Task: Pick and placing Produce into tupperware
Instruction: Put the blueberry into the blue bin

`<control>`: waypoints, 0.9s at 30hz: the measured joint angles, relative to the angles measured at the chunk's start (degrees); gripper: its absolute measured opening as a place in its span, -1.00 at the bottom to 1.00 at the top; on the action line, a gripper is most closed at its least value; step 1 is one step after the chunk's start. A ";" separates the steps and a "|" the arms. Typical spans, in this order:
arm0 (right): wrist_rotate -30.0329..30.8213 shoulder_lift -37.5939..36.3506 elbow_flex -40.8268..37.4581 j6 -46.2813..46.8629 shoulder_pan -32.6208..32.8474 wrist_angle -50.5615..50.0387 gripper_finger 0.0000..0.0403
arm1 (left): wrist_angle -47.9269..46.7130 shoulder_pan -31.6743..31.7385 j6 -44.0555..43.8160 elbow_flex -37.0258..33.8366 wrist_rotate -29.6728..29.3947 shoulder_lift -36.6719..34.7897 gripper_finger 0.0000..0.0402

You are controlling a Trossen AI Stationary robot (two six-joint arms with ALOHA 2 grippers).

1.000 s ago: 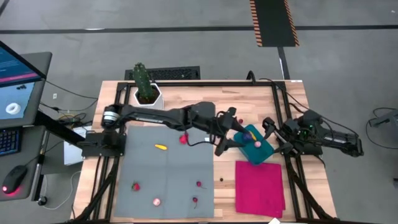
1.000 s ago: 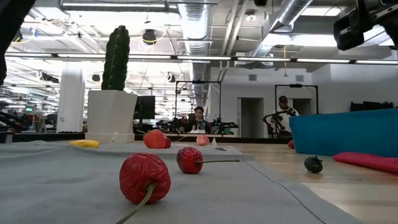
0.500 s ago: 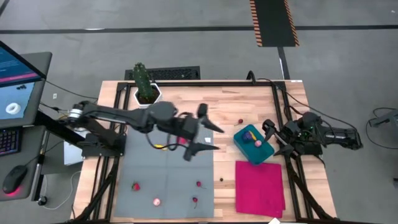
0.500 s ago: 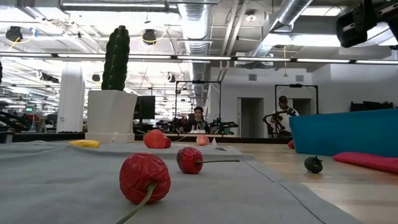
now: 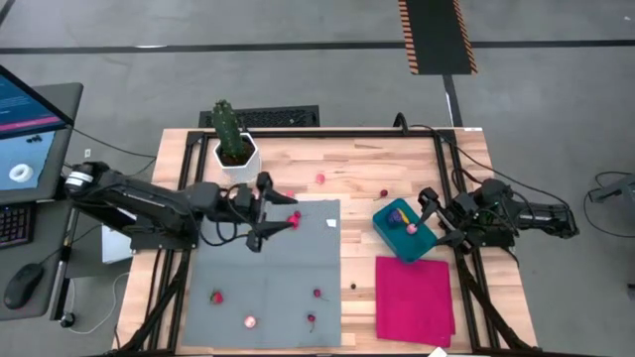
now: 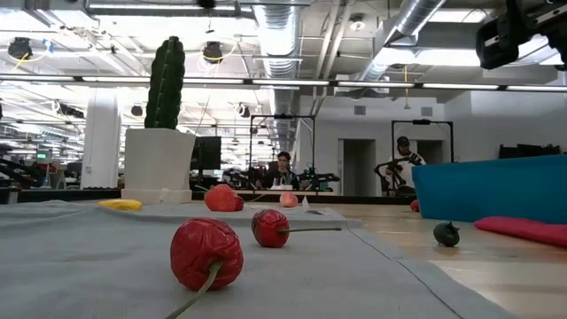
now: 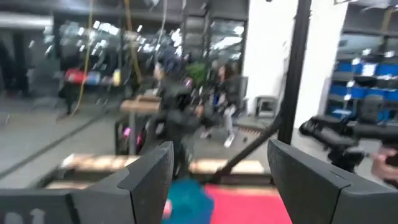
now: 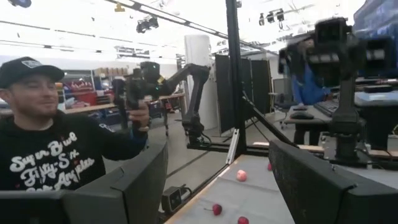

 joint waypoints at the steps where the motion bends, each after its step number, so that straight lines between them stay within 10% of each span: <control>1: 0.00 0.00 0.00 0.00 0.03 -0.18 0.50 | -0.15 0.04 -0.36 -1.84 -0.21 -1.18 0.24; 20: 2.92 0.26 0.00 -0.72 8.28 2.82 0.50 | 17.41 -3.43 -0.13 -27.02 -1.32 -10.02 0.24; 27: 16.27 2.80 0.04 -5.23 15.04 6.93 0.50 | 27.10 -4.24 -0.08 -33.11 -1.41 -10.01 0.24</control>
